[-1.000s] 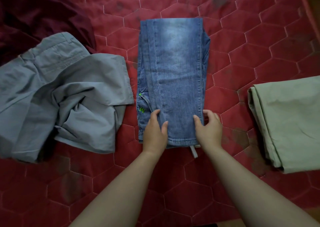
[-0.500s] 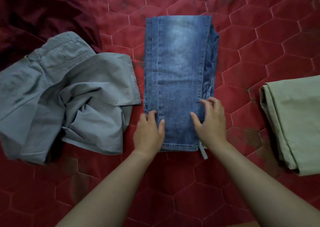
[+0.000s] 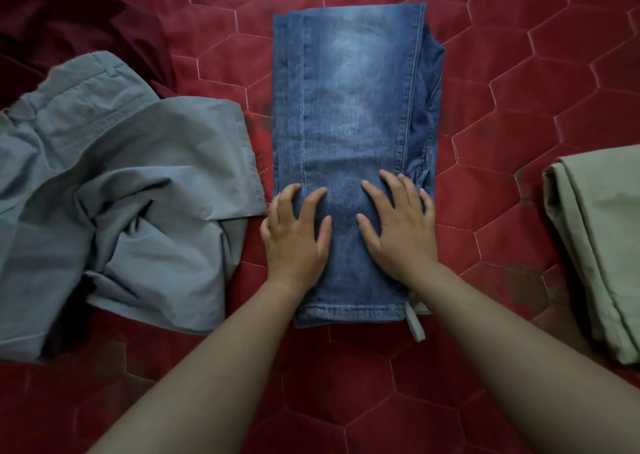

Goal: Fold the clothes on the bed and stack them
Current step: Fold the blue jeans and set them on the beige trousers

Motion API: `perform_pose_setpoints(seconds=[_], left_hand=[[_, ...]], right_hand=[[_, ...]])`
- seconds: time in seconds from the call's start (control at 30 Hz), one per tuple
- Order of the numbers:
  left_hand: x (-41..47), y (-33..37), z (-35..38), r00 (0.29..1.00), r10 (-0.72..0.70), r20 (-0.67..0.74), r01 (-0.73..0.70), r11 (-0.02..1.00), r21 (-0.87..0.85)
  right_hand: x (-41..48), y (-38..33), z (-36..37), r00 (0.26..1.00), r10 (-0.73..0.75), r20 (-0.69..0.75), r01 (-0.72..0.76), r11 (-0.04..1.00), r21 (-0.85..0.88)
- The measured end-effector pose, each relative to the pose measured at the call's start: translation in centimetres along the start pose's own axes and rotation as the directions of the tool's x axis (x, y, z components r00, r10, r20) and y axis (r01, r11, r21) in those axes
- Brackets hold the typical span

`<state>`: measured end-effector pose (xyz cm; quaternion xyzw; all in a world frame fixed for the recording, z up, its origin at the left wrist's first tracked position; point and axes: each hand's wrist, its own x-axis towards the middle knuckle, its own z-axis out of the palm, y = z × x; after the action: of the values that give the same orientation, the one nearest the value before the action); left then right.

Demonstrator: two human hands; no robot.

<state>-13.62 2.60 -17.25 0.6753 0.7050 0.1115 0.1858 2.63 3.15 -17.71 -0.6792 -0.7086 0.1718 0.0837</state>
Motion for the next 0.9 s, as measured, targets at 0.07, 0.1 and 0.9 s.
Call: perform_pose_setpoints(seconds=[0.07,0.1,0.9], left_hand=[[-0.8,0.2,-0.7,0.998,-0.064,0.023,0.064,0.998,-0.014],[-1.4,0.3,-1.0,0.994,-0.109,0.026,0.110,0.994,-0.026],[11.3,2.3,1.7,0.998,0.032,-0.049,-0.026,0.993,0.118]], right_hand=[[-0.8,0.4,-0.9,0.999,0.050,0.007,-0.050,0.998,0.037],[-1.4,0.6,-1.4,0.994,0.112,0.006,-0.112,0.993,0.039],[15.7,2.8,-3.1,0.995,-0.074,-0.064,0.066,0.992,-0.111]])
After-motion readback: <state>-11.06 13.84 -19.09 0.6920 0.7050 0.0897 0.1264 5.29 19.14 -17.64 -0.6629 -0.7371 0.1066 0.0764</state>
